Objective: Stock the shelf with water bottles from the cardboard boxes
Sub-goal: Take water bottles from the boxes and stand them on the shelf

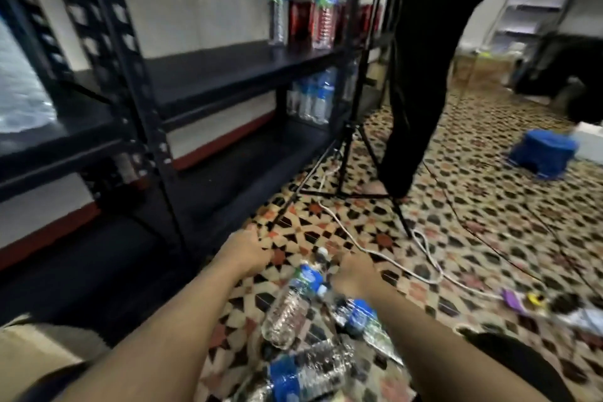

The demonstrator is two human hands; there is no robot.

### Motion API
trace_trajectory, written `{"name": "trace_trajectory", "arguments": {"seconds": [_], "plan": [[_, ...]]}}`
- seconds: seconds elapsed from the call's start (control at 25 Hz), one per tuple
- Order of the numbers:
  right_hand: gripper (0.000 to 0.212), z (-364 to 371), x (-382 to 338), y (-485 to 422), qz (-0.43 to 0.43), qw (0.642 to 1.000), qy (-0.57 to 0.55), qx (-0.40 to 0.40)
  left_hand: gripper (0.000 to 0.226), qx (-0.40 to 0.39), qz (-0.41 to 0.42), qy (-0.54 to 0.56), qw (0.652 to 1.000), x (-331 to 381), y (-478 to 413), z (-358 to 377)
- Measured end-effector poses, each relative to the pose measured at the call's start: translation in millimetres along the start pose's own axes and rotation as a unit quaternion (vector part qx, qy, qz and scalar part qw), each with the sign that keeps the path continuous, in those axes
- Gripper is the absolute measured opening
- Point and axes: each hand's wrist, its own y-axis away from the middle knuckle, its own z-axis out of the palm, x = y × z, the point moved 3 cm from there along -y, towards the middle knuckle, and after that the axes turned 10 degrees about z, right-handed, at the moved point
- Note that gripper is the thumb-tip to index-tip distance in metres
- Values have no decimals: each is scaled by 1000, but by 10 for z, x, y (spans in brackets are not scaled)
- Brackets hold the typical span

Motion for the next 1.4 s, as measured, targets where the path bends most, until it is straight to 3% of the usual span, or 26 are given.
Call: {"name": "trace_trajectory", "arguments": {"seconds": [0.2,0.28,0.44,0.52,0.64,0.8,0.92,1.0,1.2,1.4], "plan": [[52,593,476,-406,98,994,15,-49,65,-59,-54,62,995,-435,-204,1158],[61,598,602,-775,95,983,97,-122,80,-82,-73,75,991,-648,-432,1569],[76,183,831,-1522,162,920,166,-317,88,-107,-91,88,986,-710,-847,2069],[103,110,907,-1641,164,904,173,-356,94,-124,-93,101,983,-676,-1044,2316],[100,374,1123,-1589,163,935,129,-286,101,-151,-100,51,982,-658,-1254,2587],[126,1219,1426,-1432,173,951,88,-242,106,-150,-77,-49,984,-818,-1302,2736],[126,1489,1490,-1324,139,963,188,-131,103,-144,-90,-72,983,-954,-1310,2754],[119,1492,1557,-1369,125,968,196,-96,105,-157,-94,-79,980,-1035,-1311,2738],[98,1473,1743,-1442,155,980,61,-110,119,-173,-155,-63,971,-1190,-1223,2685],[105,1783,1742,-1299,208,973,-57,-84,118,-114,-227,81,964,-1230,-1340,2709]]}}
